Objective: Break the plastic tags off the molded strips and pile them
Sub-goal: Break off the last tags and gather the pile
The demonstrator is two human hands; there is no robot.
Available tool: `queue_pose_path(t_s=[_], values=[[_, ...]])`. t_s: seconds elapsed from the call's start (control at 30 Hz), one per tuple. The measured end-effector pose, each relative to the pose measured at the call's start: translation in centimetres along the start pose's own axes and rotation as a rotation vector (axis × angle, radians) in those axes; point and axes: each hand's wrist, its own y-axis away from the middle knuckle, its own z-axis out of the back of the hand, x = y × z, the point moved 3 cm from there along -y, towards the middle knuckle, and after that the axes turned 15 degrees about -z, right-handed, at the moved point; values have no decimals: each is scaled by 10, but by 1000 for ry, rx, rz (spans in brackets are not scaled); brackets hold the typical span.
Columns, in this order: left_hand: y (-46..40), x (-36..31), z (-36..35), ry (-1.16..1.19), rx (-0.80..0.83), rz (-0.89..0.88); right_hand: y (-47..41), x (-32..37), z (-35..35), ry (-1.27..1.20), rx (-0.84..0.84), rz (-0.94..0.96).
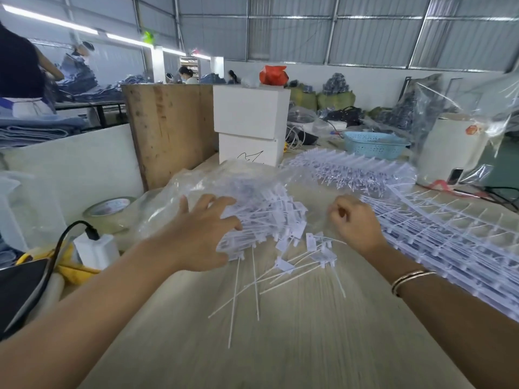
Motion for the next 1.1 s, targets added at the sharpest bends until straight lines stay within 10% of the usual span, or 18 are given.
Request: queue_pose_path(t_s=[0.3, 0.47, 0.73, 1.1], values=[[15, -47, 49, -342, -8, 108, -4, 4, -37, 734, 243, -191], [9, -106, 11, -196, 58, 73, -6, 16, -37, 387, 325, -353], [0, -68, -50, -187, -34, 263, -11, 52, -10, -905, 452, -770], [-49, -4, -10, -128, -490, 250, -3, 102, 22, -753, 674, -344]])
